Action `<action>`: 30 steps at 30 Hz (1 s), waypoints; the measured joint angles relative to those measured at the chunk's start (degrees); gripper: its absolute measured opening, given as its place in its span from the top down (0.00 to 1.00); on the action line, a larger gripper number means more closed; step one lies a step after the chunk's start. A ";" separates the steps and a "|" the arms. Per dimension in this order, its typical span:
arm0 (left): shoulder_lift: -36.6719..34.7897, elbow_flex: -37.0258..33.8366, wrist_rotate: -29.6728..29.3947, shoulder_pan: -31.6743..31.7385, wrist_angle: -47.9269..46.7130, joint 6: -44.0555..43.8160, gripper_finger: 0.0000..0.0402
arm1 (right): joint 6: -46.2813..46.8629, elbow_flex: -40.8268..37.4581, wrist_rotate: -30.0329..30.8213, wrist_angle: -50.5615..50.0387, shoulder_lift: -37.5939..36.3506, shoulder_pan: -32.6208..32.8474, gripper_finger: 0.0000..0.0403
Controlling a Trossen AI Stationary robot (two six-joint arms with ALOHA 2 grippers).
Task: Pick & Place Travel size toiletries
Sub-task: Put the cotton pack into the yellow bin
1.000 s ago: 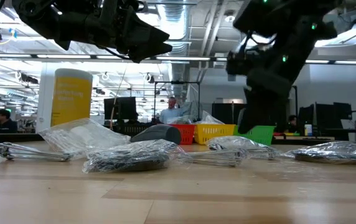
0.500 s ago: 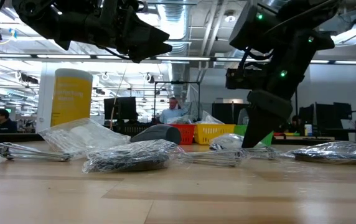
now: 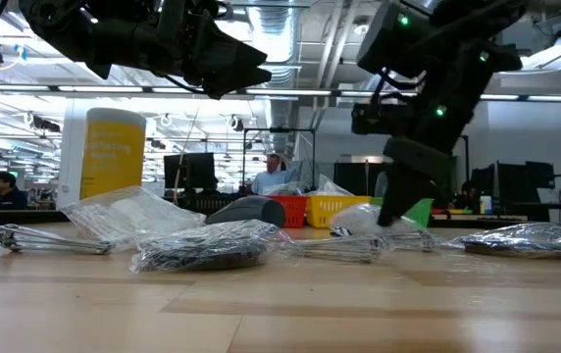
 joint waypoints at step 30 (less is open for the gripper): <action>0.02 0.00 0.00 -0.01 -0.44 0.01 0.41 | -12.03 16.02 15.51 -14.31 -1.64 -8.39 1.00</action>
